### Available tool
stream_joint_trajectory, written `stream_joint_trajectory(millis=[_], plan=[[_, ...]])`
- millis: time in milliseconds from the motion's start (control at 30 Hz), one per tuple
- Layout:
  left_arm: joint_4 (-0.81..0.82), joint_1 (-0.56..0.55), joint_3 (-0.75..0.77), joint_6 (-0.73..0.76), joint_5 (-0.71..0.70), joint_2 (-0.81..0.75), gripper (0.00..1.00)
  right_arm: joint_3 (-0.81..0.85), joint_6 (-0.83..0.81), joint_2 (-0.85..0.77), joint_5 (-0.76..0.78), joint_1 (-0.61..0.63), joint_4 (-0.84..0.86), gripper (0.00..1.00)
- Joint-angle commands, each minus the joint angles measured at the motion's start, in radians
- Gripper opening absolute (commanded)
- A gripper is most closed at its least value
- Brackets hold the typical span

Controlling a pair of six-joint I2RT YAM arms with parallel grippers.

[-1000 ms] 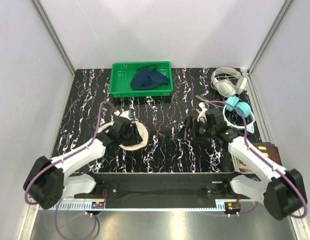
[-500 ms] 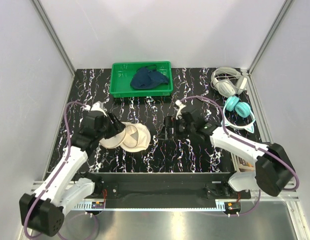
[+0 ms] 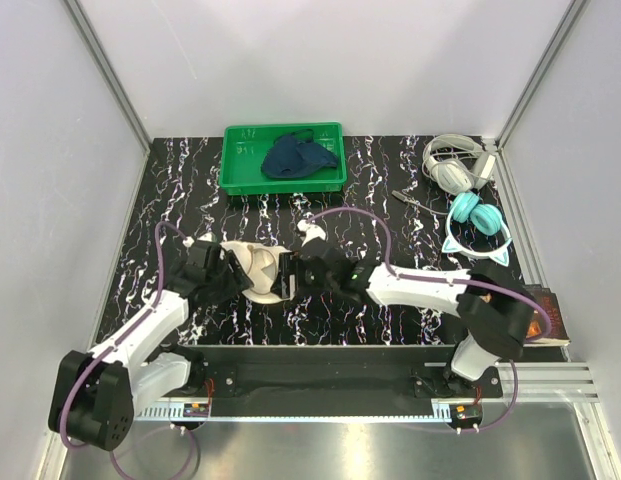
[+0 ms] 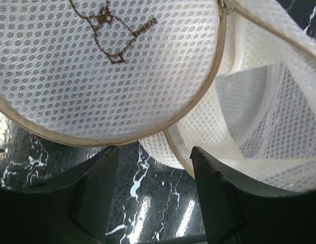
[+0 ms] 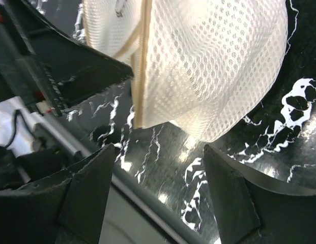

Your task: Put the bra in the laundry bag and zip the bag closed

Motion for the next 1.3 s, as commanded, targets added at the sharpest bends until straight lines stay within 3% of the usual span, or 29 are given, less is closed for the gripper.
stream_joint_trajectory(millis=[0,100,200,333,367,433,667,800,933,967,1067,1167,1200,1267], plan=[[0.086,0.003,0.02,0.023,-0.072,0.033,0.59,0.041,0.023,0.044,0.155,0.035,0.115,0.77],[0.087,0.003,0.029,0.029,-0.074,0.029,0.54,0.044,0.025,0.073,0.19,0.047,0.129,0.73],[0.06,0.003,0.03,0.039,-0.068,-0.006,0.54,0.03,0.037,0.08,0.198,0.049,0.149,0.67],[0.035,0.003,0.01,0.034,-0.086,-0.065,0.68,0.058,0.045,0.113,0.212,0.047,0.143,0.67],[0.034,0.003,0.01,0.035,-0.103,-0.074,0.8,0.067,0.049,0.117,0.209,0.047,0.14,0.67],[0.04,0.003,0.013,0.051,-0.125,-0.063,0.84,0.092,0.066,0.14,0.213,0.049,0.123,0.67],[0.098,0.003,0.061,0.08,-0.099,0.099,0.78,0.118,0.104,0.145,0.27,0.049,0.083,0.59],[0.144,0.003,0.079,0.095,-0.154,0.159,0.74,0.104,0.098,0.136,0.294,0.049,0.083,0.57],[0.167,0.003,0.115,0.118,-0.145,0.245,0.63,0.113,0.089,0.153,0.285,0.046,0.083,0.54],[0.169,0.003,0.124,0.121,-0.138,0.262,0.5,0.116,0.085,0.154,0.284,0.042,0.082,0.53],[0.175,0.003,0.154,0.124,-0.131,0.3,0.36,0.124,0.074,0.157,0.279,0.023,0.078,0.5],[0.182,0.003,0.176,0.137,-0.111,0.313,0.15,0.127,0.075,0.168,0.238,-0.017,0.077,0.41],[0.173,0.003,0.185,0.144,-0.105,0.31,0.0,0.127,0.078,0.171,0.225,-0.033,0.077,0.35],[0.163,0.003,0.188,0.146,-0.076,0.281,0.0,0.128,0.074,0.174,0.183,-0.065,0.075,0.31]])
